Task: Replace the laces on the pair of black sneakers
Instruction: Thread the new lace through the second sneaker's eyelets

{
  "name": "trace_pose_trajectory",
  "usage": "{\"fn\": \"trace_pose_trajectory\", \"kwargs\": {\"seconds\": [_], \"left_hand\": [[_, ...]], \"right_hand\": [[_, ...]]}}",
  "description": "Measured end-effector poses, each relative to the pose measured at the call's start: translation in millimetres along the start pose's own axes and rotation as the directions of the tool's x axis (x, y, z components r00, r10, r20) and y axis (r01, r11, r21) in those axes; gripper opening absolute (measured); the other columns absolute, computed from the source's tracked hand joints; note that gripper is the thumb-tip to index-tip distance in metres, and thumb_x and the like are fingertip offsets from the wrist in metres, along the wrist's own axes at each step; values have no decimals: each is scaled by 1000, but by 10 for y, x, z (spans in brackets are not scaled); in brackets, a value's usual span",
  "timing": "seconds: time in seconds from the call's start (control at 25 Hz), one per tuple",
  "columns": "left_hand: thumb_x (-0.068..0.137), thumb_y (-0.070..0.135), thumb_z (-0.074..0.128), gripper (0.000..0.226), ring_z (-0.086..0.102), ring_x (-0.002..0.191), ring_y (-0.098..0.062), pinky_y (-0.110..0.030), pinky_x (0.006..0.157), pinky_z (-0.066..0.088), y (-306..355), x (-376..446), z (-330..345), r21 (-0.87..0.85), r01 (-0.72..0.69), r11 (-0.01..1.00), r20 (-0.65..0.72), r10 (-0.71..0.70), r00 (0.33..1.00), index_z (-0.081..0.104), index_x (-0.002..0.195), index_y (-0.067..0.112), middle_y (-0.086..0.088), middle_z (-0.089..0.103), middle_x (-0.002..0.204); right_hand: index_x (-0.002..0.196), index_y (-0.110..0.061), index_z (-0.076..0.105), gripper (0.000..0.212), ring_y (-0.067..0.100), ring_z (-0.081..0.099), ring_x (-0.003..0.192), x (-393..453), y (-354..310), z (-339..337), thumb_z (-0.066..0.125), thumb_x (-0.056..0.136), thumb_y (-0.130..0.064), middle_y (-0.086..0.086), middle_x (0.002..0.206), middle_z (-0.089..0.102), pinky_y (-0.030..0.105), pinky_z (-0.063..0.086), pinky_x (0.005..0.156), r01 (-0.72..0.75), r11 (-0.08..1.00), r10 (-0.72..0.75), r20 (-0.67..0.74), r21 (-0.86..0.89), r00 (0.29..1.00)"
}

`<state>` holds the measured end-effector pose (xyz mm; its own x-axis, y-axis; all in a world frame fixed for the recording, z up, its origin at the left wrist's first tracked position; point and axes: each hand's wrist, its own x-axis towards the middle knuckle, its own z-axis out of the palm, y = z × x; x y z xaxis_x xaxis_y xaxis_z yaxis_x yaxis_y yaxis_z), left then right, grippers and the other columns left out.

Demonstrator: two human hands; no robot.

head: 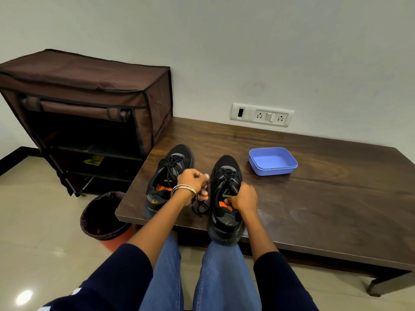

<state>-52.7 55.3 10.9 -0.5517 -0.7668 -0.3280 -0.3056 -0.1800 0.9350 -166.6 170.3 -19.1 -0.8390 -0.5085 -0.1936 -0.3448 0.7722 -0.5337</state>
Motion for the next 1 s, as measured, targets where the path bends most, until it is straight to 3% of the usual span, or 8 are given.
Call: {"fn": "trace_pose_trajectory", "kwargs": {"seconds": [0.12,0.32,0.52,0.64,0.72,0.8,0.88,1.0], "left_hand": [[87,13,70,4,43,38,-14,-23,40,47,-110,-37,104,197,40,980,39,-48,998,68,87,9,-2,59,54],[80,22,72,35,46,52,-16,-26,59,45,10,23,50,486,-43,873,36,29,999,56,51,11,-3,49,53],[89,21,59,30,53,47,-17,-15,34,36,615,-96,-129,-23,75,997,72,-73,995,52,61,12,-3,58,59],[90,38,61,33,62,50,-14,-21,47,37,997,-194,-222,-158,0,987,55,9,998,60,65,16,0,67,61],[90,45,59,36,69,64,-16,-27,61,47,1174,-281,-203,-261,13,965,168,32,985,67,86,11,-5,74,81],[91,46,58,50,70,90,-25,-37,87,53,1271,-360,-141,-455,134,880,321,22,947,59,112,1,-16,70,107],[91,46,56,68,62,111,-33,-45,101,46,1294,-401,-48,-625,256,737,429,51,902,42,130,-8,-23,61,123],[92,44,56,86,52,124,-35,-45,108,38,1291,-367,22,-795,296,530,415,119,902,15,146,-8,-26,50,135]], "right_hand": [[118,-7,56,59,36,51,117,16,19,5,85,69,-21,16,122,55,47,49,94,0,1000,0,-8,8,1000],[118,-7,56,60,37,52,116,36,41,19,86,69,-22,16,122,55,47,49,95,-8,1000,8,-1,20,1000],[122,-8,54,61,36,50,118,-18,25,-16,84,71,-22,15,125,52,48,48,96,-27,999,27,0,33,1000],[130,-13,48,65,37,43,127,-40,-10,-128,80,75,-22,12,133,47,52,41,102,-39,999,41,78,-33,996],[138,-18,45,64,30,44,129,-54,-94,-286,72,81,-10,9,139,48,50,41,104,37,970,-64,104,240,992],[135,-15,51,47,21,55,122,-187,-296,-495,63,90,-6,10,135,57,39,47,100,79,666,-189,66,742,980],[121,-10,61,29,20,65,108,-339,-490,-691,54,98,-27,13,116,69,32,47,87,47,402,-301,84,914,950],[107,1,64,40,18,60,63,-451,-508,-842,49,98,-35,10,68,61,31,50,71,15,376,-422,156,927,893]]}}
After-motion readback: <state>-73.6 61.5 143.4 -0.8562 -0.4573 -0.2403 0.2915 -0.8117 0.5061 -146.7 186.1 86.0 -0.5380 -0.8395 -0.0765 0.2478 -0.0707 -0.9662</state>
